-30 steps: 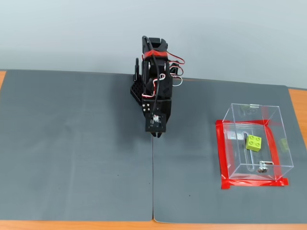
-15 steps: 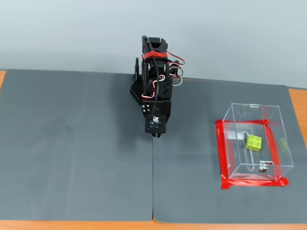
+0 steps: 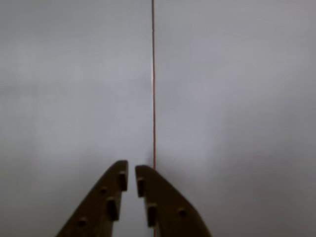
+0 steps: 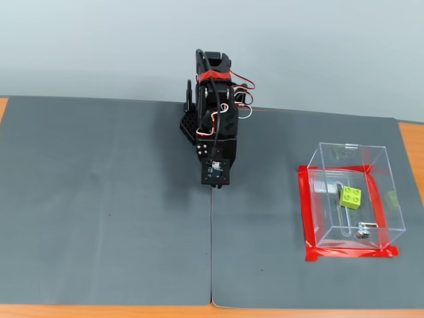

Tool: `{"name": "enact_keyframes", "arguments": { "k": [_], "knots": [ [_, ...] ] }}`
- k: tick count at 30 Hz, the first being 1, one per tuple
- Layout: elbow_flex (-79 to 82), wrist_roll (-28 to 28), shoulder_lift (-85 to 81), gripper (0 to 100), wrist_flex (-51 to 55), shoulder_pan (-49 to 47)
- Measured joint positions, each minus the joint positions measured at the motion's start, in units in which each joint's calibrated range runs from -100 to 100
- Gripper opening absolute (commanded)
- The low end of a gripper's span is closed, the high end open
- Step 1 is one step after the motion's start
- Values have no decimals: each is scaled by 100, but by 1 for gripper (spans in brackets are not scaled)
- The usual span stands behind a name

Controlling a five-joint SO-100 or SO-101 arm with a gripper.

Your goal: Pick the green lego block and place it into the transparent box

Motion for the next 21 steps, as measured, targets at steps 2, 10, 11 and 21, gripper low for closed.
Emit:
{"name": "enact_keyframes", "arguments": {
  "k": [2, 10, 11, 21],
  "knots": [
    [0, 0, 0, 2, 26, -74],
    [0, -29, 0, 2, 26, -147],
    [0, -29, 0, 2, 26, -155],
    [0, -29, 0, 2, 26, -155]
  ]
}}
